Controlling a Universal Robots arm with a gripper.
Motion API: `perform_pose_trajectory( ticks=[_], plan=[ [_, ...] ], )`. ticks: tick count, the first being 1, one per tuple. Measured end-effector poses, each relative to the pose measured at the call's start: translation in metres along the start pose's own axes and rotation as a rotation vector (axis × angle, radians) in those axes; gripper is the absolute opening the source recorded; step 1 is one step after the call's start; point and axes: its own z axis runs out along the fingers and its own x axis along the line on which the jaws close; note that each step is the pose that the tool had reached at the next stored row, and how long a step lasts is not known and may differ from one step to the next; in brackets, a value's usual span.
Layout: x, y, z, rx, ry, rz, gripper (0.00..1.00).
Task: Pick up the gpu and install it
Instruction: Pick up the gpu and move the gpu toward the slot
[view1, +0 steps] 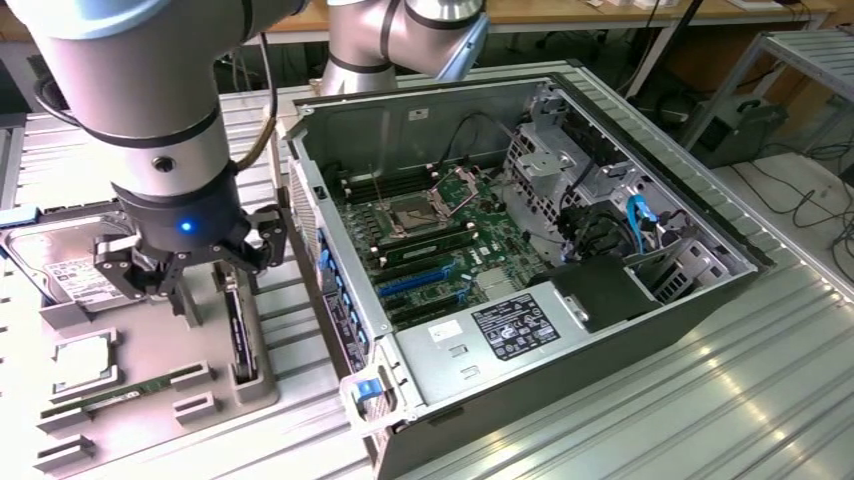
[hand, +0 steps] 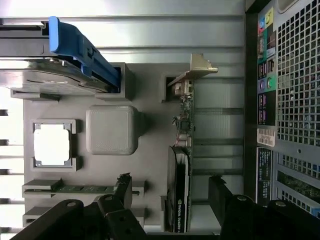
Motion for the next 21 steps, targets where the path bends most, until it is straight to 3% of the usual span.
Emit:
perform_pose_trajectory(
  ticks=[21],
  plan=[
    [-0.005, -0.0020, 0.0418, -0.0001, 0.0021, 0.000, 0.72]
  ],
)
